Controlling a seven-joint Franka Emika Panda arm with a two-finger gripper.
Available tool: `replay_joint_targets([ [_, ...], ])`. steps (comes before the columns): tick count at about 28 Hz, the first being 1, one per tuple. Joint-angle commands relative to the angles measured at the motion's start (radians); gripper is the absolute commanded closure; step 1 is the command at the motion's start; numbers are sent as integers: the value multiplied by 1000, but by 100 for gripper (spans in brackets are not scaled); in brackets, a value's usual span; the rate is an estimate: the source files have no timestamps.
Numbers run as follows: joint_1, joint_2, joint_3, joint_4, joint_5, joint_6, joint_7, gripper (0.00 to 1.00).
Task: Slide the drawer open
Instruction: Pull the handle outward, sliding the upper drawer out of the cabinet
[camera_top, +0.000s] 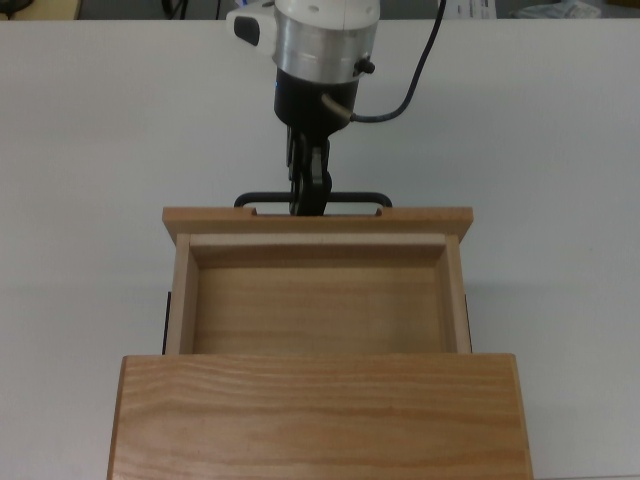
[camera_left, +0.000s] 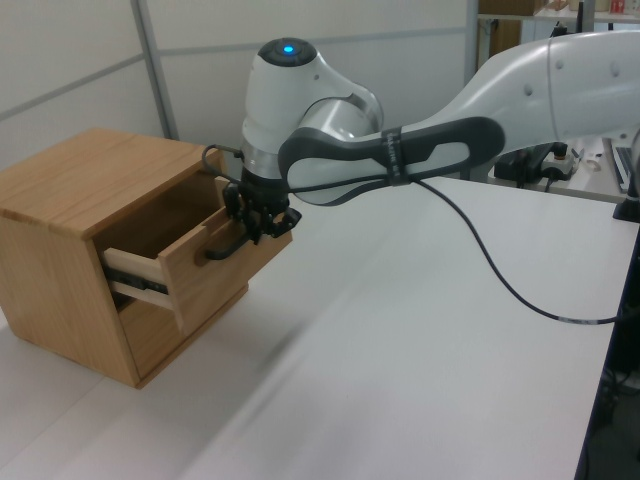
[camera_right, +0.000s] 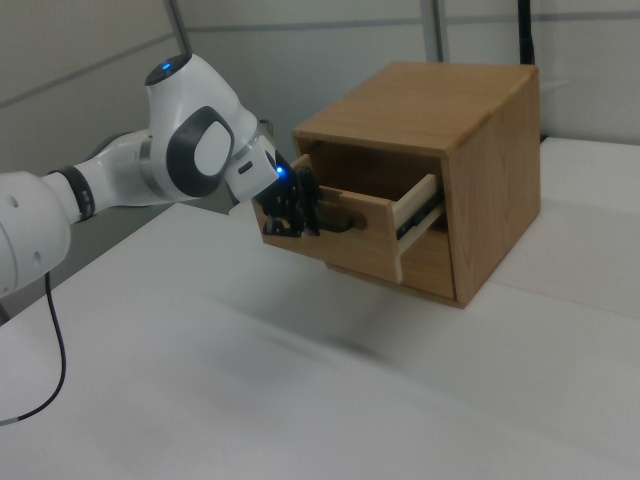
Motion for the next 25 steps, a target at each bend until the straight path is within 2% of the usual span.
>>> replay_joint_targets([
  [1, 6, -155, -1, -79, 37, -25, -36, 100],
  [6, 12, -212, -1, -145, 60, -40, -59, 100],
  [14, 14, -280, 0, -228, 60, -42, -63, 100],
  [21, 14, -312, 2, -257, 64, -57, -63, 100],
  [25, 12, -313, 2, -257, 92, -71, -65, 100],
])
